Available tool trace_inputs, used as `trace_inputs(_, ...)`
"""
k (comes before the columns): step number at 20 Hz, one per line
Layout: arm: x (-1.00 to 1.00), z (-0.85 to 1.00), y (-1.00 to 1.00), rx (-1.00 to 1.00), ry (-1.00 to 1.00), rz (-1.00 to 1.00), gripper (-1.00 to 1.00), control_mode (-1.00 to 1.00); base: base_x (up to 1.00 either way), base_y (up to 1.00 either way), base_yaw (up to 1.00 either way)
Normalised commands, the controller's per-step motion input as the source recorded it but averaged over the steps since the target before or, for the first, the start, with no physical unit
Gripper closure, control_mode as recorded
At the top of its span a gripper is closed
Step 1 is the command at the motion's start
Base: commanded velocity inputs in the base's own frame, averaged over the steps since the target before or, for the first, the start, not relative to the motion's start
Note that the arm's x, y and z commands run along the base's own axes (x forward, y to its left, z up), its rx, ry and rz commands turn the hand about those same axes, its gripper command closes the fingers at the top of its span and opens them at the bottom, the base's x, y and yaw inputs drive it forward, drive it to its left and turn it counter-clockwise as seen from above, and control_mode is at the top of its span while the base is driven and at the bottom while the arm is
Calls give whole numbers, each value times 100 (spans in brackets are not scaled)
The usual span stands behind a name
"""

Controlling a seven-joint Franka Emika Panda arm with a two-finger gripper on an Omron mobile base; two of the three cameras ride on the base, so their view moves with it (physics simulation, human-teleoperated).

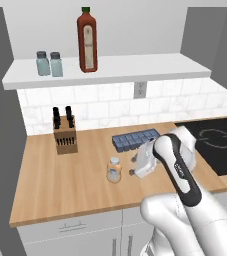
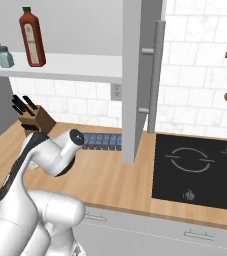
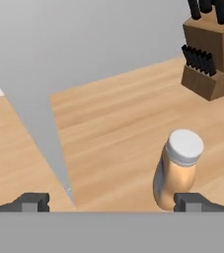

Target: Put the shaker and condiment bottle from the counter next to their counterparts in the cabinet.

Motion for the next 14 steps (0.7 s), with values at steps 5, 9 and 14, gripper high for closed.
trace_inputs(5,10,-87,21,9,-6,-12,-100,-100,0,0,0)
trace_inputs(9,4,-80,6,11,-5,-14,-100,-100,0,0,0)
trace_inputs(14,0,-83,15,4,0,-12,-100,-100,0,0,0)
